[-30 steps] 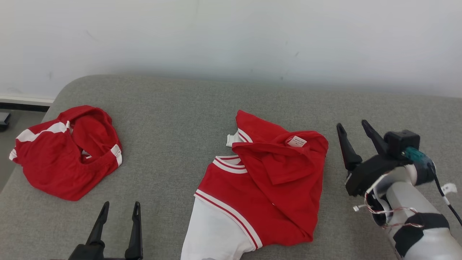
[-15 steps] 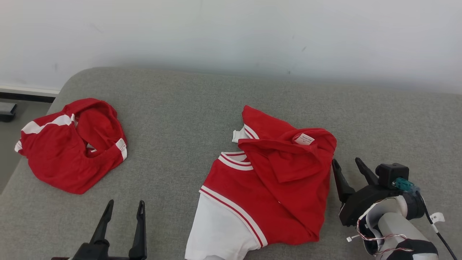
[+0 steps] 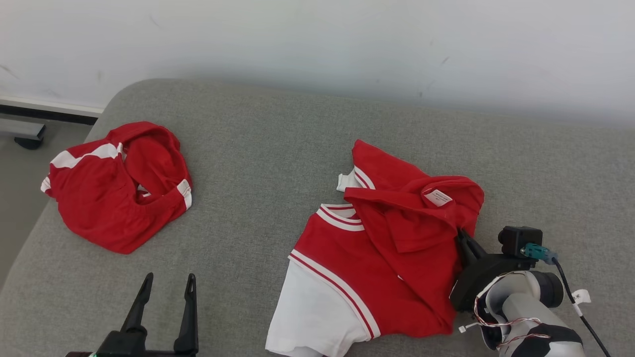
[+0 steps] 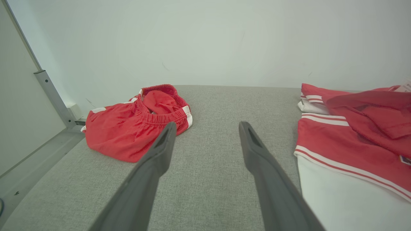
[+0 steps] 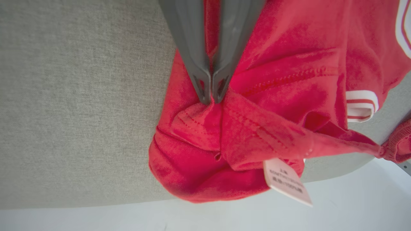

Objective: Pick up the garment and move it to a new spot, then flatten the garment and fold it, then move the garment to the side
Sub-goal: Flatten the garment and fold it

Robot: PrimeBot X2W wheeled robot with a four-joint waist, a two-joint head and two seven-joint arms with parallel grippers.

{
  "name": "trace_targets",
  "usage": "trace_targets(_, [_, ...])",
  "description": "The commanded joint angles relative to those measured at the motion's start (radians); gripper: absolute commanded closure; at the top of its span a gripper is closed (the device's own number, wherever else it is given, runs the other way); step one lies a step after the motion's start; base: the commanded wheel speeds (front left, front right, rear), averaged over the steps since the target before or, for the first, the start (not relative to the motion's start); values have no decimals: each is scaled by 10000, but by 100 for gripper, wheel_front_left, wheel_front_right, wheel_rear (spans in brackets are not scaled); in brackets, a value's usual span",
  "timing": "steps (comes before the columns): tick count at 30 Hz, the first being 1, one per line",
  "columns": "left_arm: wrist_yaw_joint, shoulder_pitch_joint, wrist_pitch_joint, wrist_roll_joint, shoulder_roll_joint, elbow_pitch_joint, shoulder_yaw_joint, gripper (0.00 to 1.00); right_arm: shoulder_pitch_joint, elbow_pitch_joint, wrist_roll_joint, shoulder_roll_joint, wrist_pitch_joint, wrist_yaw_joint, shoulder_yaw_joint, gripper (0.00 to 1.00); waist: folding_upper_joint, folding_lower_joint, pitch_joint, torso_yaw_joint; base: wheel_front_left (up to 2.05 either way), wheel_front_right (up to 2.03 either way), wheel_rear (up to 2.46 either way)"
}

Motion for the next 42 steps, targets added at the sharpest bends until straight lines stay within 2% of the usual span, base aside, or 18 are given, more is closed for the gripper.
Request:
trace_targets(1, [-52,89,-33,-42,14,-20,55,0,-27,-101,122,-76,-130,-23,45,100,-1,-1,-70,-76,0,0,0])
trace_targets(7, [16,252,-33,-98,-26,-20,113,0,589,-1268,191,-581,-311,-23,-122,100,-1,-1,-318,-436,0,0,0])
trace_targets(13, [45,410,-33,-158,-57,-30,149,0,2194,-3462,-165,-943,-303,-23,-1345,100,-1,-1,-484,-948,0,0,0])
trace_targets(19, [12,410,-33,-227,-81,30,122,0,4017,-4690,-511,-606,-299,-23,-2484,100,-1,-1,-516,-1326,0,0,0])
trace_targets(24, [-7,388,-33,-237,-93,62,30,0,5233,-5525,-740,-33,78,-23,-3216,100,-1,-1,-493,-1462,0,0,0])
trace_targets(25, [-9,395,-33,-244,-93,61,23,0,5417,-5670,-839,47,181,-23,-3345,84,-1,-1,-495,-1478,0,0,0])
trace_targets(26, [-10,409,-33,-249,-95,65,18,0,5560,-5822,-929,107,248,-23,-3474,15,-1,-1,-506,-1491,0,0,0])
trace_targets(27, [-11,424,-33,-250,-97,72,18,0,5684,-5978,-1020,181,308,-23,-3592,0,-1,-1,-517,-1499,0,0,0])
trace_targets(36, [-16,559,-33,-172,-102,61,36,0,5954,-7469,-1966,124,986,-23,-4459,0,-1,-1,-760,-1446,0,0,0])
trace_targets(42, [-21,564,-33,-172,-104,96,-24,0,5515,-7458,-2357,-276,1578,-23,-4447,0,-1,-1,-842,-1269,0,0,0])
